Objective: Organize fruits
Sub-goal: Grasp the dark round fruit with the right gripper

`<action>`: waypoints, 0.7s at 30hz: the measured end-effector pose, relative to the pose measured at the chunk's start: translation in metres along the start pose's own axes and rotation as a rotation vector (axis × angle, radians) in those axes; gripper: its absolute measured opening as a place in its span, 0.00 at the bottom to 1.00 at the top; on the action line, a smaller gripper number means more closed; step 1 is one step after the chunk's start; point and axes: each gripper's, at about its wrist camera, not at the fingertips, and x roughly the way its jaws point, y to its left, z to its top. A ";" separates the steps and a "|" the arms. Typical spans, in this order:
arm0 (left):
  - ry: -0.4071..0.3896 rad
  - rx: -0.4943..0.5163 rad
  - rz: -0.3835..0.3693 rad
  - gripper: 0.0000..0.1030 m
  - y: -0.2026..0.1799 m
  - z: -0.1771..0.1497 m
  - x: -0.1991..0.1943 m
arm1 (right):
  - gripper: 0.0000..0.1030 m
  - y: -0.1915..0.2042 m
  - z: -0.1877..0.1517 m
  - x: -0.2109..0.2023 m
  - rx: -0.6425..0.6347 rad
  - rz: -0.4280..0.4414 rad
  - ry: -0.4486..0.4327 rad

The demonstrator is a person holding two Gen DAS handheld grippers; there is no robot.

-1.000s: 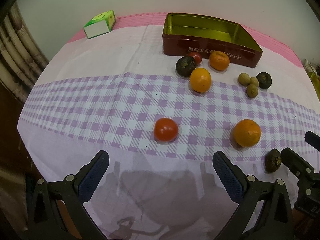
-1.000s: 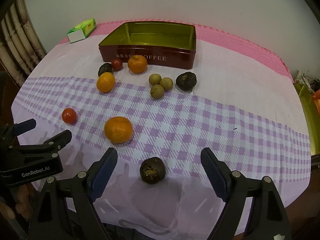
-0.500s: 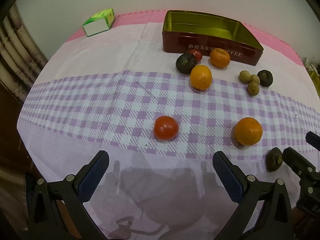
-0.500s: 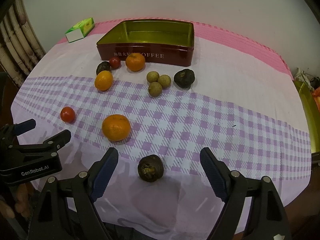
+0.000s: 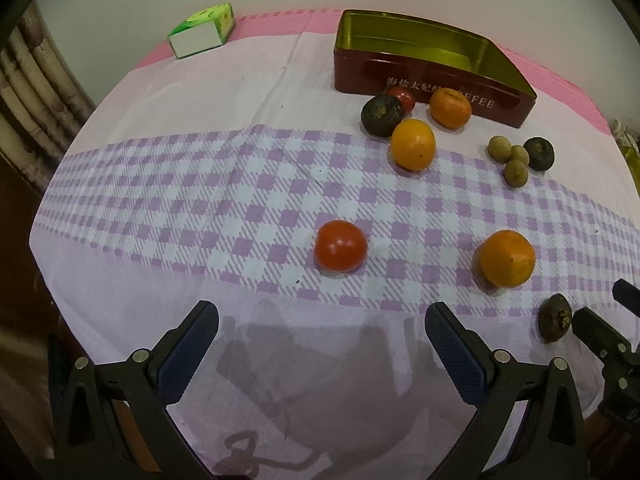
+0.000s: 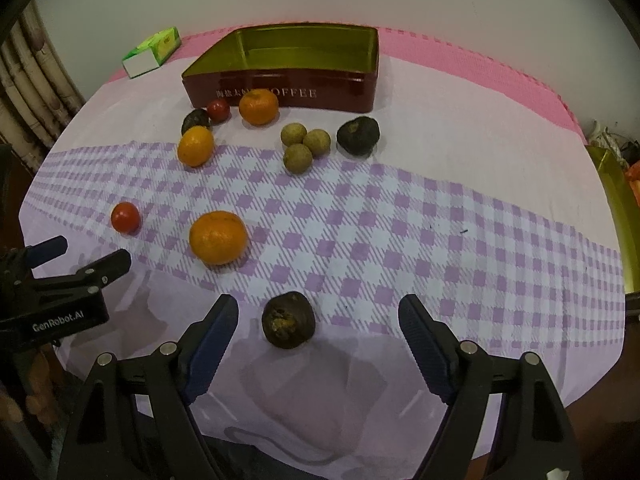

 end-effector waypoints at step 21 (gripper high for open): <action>0.044 -0.027 -0.025 0.93 0.010 0.000 0.020 | 0.64 0.004 -0.006 0.034 -0.025 0.021 0.113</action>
